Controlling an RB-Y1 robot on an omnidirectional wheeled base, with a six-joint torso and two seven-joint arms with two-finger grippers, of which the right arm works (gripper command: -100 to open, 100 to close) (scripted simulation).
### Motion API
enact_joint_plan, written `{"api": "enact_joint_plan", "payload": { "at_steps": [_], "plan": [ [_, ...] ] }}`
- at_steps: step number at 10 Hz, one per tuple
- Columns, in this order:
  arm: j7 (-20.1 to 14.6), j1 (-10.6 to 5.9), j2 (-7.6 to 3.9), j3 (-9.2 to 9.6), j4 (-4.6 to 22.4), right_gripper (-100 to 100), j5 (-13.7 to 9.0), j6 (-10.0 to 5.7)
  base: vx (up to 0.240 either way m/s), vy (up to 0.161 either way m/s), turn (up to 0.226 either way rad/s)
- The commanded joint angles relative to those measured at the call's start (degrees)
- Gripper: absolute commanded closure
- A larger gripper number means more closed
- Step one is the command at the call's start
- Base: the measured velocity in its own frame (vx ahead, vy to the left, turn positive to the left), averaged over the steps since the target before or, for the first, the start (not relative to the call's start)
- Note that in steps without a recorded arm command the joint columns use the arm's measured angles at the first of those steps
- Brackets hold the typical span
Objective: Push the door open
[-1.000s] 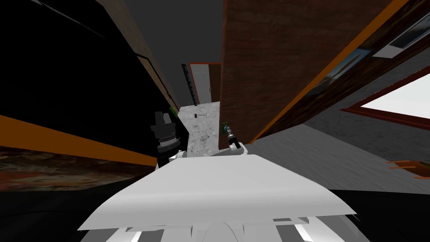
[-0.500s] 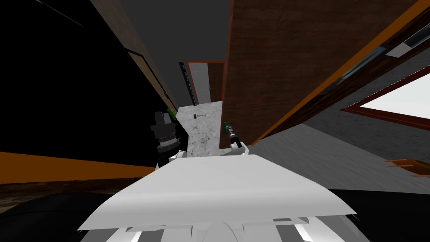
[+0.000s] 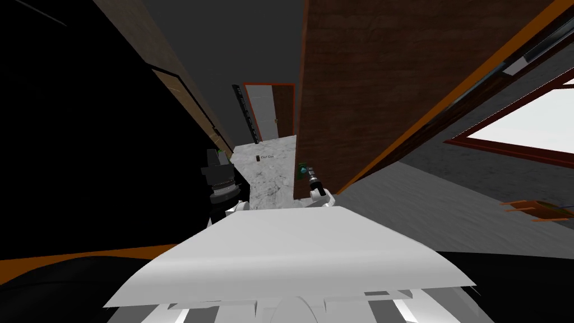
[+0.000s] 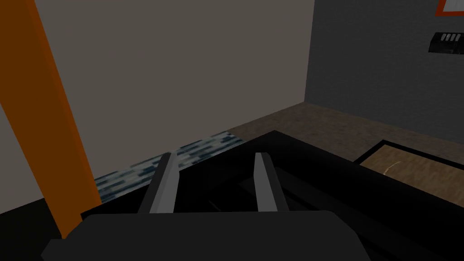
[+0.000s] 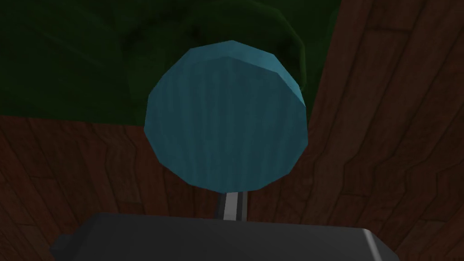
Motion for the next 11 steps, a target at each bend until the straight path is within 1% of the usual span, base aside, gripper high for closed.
{"api": "enact_joint_plan", "payload": {
  "at_steps": [1,4,6,9,10,11],
  "plan": [
    [-0.2,0.4,-0.26,0.37,-0.5,-100,-0.1,0.14,-0.041,0.068,-0.039],
    [-0.4,0.8,-0.23,0.73,-1.0,-100,-0.2,0.28,-0.182,0.012,-0.003],
    [-0.6,1.23,0.08,1.12,-1.5,-100,-0.3,0.44,-0.216,0.019,-0.015],
    [-1.0,1.92,1.26,1.75,-2.3,-100,-0.5,0.68,-0.209,0.027,-0.015],
    [-0.9,1.72,0.92,1.6,-2.1,-100,-0.5,0.67,-0.102,0.017,-0.006],
    [-0.9,1.45,0.54,1.39,-1.7,-100,-0.5,0.5,0.074,0.007,0.018]
  ]
}}
